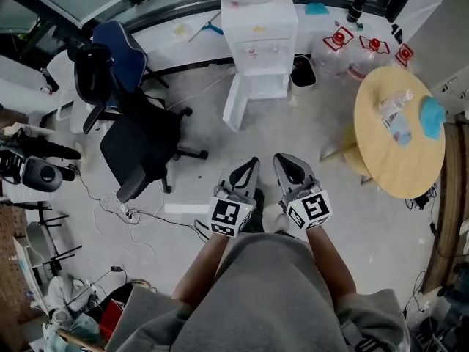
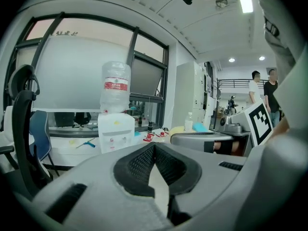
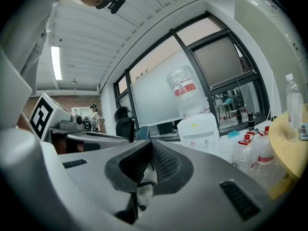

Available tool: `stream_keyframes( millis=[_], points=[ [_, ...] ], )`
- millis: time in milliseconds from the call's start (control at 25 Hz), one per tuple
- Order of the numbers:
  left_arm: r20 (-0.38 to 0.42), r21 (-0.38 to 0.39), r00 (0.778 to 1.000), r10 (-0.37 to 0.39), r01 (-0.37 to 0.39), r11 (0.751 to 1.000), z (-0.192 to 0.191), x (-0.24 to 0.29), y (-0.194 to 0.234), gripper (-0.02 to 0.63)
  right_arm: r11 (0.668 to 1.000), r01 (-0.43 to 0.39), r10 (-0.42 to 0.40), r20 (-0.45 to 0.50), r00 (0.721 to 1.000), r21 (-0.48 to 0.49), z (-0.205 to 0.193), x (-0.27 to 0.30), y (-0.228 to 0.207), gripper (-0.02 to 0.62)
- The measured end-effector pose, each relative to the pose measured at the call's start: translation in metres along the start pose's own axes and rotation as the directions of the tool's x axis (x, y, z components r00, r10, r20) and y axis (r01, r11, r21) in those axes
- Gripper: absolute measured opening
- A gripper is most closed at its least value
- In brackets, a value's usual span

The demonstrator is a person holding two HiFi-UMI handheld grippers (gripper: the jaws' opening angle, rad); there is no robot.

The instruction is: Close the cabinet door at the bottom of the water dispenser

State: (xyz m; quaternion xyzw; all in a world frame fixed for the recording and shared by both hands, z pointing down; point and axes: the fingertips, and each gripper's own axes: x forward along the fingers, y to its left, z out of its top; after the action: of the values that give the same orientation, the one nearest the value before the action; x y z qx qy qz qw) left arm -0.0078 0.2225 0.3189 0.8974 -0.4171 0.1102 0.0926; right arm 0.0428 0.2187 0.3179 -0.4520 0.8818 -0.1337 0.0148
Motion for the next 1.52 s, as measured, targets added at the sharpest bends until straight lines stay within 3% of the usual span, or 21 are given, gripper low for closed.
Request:
stream_keyframes(
  millis=[400,840,1200,1520],
  points=[
    [-0.022,-0.029,0.998,-0.055,0.054,0.998,0.010,0.051,0.087,0.007,0.998,0.070,-0.069,-0.041,0.997,0.007,0.004,0.089,-0.025,0.009],
    [-0.044,-0.067,0.995,-0.085,0.082,0.994,0.016,0.072,0.137,0.006,0.995,0.103,-0.103,-0.067,0.992,0.004,0.011,0.142,-0.039,0.009],
    [-0.086,-0.118,0.996,-0.035,0.025,0.993,0.002,0.091,0.173,0.008,0.998,0.058,-0.057,-0.108,0.993,0.008,0.006,0.184,-0.054,0.009],
    [-0.137,-0.174,0.988,0.072,-0.095,0.980,-0.017,0.116,0.213,0.007,0.998,-0.053,0.056,-0.172,0.983,0.025,-0.008,0.237,-0.078,0.009]
  ],
)
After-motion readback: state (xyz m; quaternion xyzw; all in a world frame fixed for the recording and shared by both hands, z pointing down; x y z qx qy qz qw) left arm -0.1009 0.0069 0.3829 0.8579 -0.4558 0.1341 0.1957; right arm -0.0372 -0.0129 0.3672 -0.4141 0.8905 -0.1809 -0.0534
